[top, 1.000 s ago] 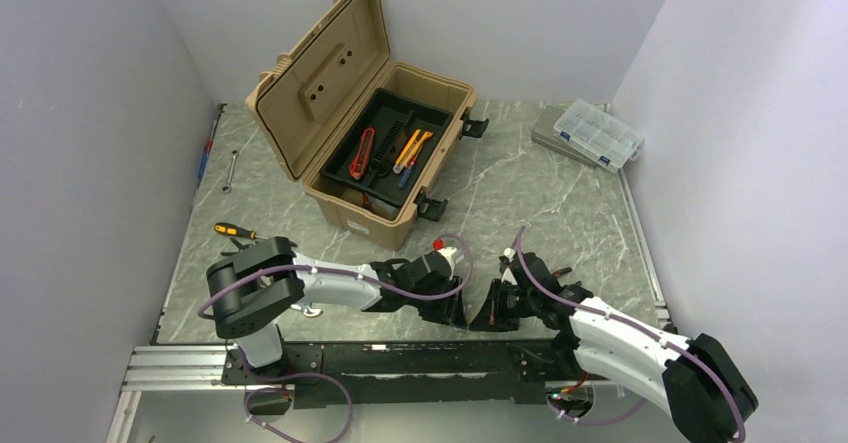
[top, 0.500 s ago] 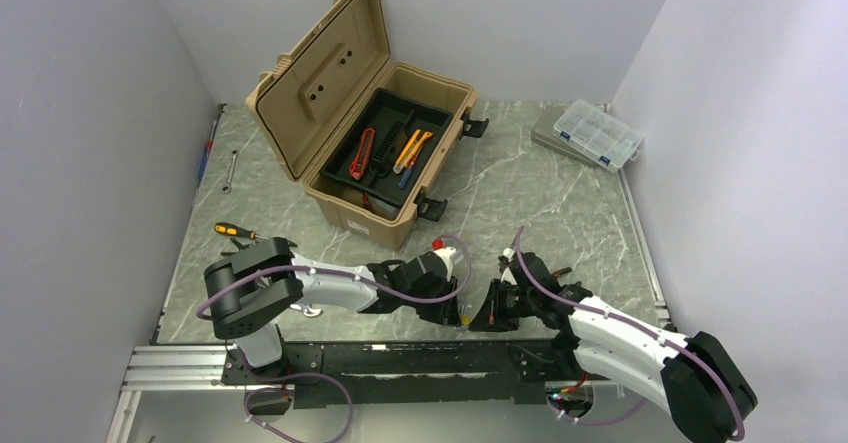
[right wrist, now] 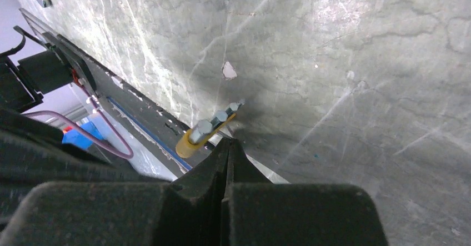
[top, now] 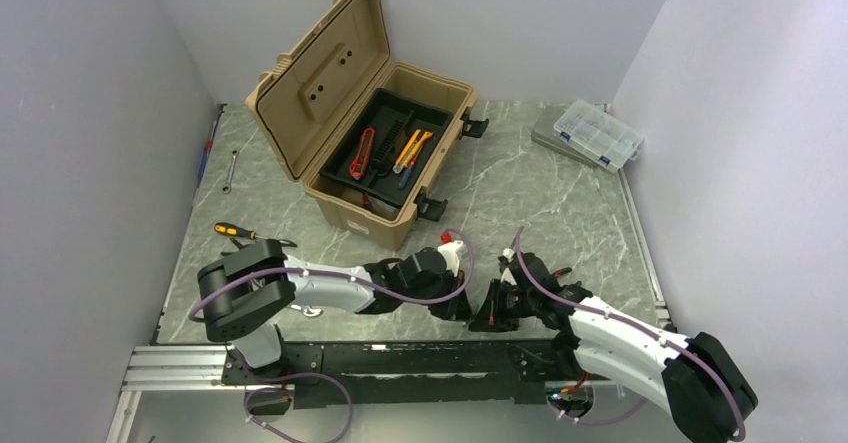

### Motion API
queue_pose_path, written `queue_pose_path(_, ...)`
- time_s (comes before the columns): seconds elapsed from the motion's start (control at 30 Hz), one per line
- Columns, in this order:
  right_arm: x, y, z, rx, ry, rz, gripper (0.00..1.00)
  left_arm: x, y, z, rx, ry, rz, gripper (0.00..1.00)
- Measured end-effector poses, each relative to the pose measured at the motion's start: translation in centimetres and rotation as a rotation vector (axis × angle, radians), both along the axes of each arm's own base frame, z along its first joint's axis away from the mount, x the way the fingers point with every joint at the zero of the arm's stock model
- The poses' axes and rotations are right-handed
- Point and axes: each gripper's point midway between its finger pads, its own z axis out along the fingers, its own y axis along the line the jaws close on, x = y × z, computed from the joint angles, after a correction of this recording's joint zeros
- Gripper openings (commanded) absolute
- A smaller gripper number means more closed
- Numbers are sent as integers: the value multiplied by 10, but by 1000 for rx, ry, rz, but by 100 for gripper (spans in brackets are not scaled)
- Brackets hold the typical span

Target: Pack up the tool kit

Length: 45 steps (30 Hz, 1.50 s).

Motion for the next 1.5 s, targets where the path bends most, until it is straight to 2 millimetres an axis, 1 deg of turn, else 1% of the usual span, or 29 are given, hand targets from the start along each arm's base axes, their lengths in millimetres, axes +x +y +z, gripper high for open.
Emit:
queue_pose_path(0.03,0,0,0,1,-2,1,0,-3,-3,5,-22,-1,-15,0)
queue_pose_path(0.13,1,0,0,0,-4,1,0,-9,-7,11,-49,3,-44,0)
queue_pose_path(0.2,1,0,0,-2,-6,0,0,-12,-8,12,-53,8,-56,7)
queue_pose_path(0.27,1,0,1,-3,-10,0,0,-13,-7,11,-46,11,-59,21)
queue_pose_path(0.37,3,-1,1,-7,-20,-6,0,-12,-6,8,-25,11,-58,45)
queue_pose_path(0.43,3,-1,1,-8,-21,-8,0,-11,-4,6,-10,8,-50,54)
queue_pose_path(0.53,3,-1,1,-9,-22,-8,0,-6,7,4,45,-18,-16,67)
queue_pose_path(0.57,3,-1,1,-9,-22,-9,0,-3,12,4,68,-27,0,75)
queue_pose_path(0.6,4,-1,1,-11,-26,-11,0,0,15,5,86,-40,13,81)
queue_pose_path(0.63,5,-2,1,-14,-30,-15,0,5,18,6,114,-58,32,84)
queue_pose_path(0.73,7,-4,1,-30,-43,-22,0,15,21,7,165,-94,62,85)
queue_pose_path(0.8,8,-5,1,-39,-47,-27,0,22,21,7,209,-124,71,84)
queue_pose_path(0.93,9,-6,1,-46,-48,-29,0,30,16,-3,274,-159,59,81)
queue_pose_path(1.1,9,-6,1,-50,-45,-30,0,27,28,-29,375,-148,29,83)
queue_pose_path(1.27,10,-6,1,-50,-43,-34,0,28,28,-30,393,-159,17,80)
queue_pose_path(1.33,10,-6,1,-50,-42,-34,0,26,25,-29,379,-154,-3,78)
queue_pose_path(1.5,9,-6,1,-53,-38,-32,0,7,2,-27,256,-80,-121,72)
